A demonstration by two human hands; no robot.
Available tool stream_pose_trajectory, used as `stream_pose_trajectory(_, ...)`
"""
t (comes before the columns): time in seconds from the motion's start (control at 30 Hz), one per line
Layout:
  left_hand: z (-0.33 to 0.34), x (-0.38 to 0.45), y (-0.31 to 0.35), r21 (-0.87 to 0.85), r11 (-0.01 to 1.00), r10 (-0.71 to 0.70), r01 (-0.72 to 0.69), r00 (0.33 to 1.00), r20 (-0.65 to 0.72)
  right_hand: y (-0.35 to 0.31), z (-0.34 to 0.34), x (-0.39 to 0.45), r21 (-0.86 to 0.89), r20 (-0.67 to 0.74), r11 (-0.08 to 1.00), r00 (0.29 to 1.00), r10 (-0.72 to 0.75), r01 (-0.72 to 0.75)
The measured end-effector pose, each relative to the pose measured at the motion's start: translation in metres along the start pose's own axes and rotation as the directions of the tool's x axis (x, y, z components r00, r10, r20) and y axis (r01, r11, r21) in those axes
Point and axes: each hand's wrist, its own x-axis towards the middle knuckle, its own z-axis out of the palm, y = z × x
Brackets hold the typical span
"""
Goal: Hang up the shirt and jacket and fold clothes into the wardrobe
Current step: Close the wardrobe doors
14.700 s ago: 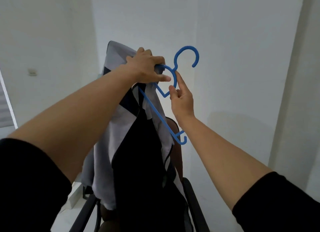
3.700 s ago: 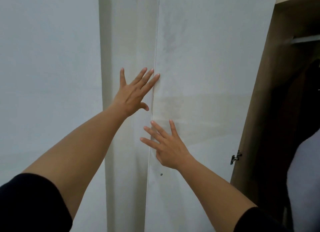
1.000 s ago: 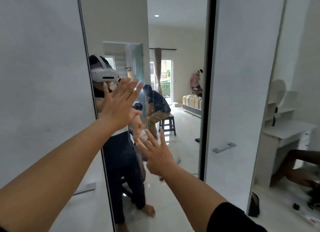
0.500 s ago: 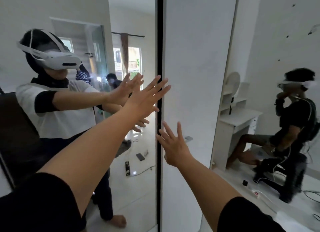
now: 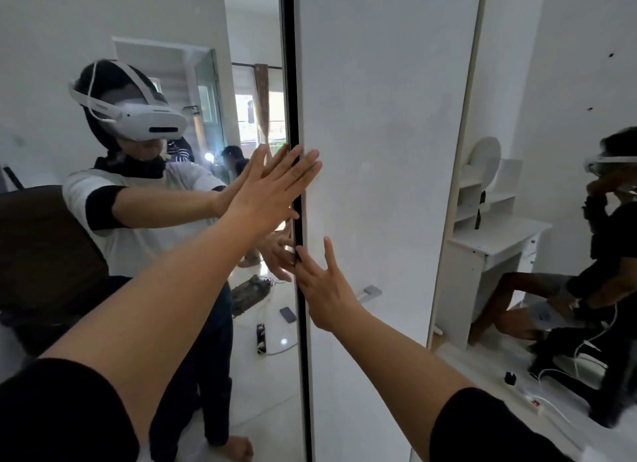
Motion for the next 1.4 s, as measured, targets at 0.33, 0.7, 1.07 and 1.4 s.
stream_pose_trajectory(0.33,-0.037,-0.006,0.039,-0.101,0.994,0.04,-0.046,0.997,-0.06,-0.003,-0.022,-0.047,-0.069,0.111,0.995,0.991,0.08,-0.073)
stream_pose_trajectory(0.7,-0.113,0.011,0.12,-0.214,0.959,0.139,-0.184,0.968,-0.208,0.018,-0.042,-0.154,-0.181,0.361,0.973,0.911,0.199,-0.141)
stream_pose_trajectory(1.07,-0.193,0.079,0.225,-0.213,0.9,0.297,-0.381,0.892,-0.34,0.072,0.003,-0.252,-0.328,0.497,0.884,0.735,0.461,-0.333)
stream_pose_trajectory(1.4,-0.229,0.184,0.333,-0.076,0.929,0.307,-0.363,0.867,-0.392,0.172,0.105,-0.332,-0.329,0.51,0.86,0.693,0.51,-0.391)
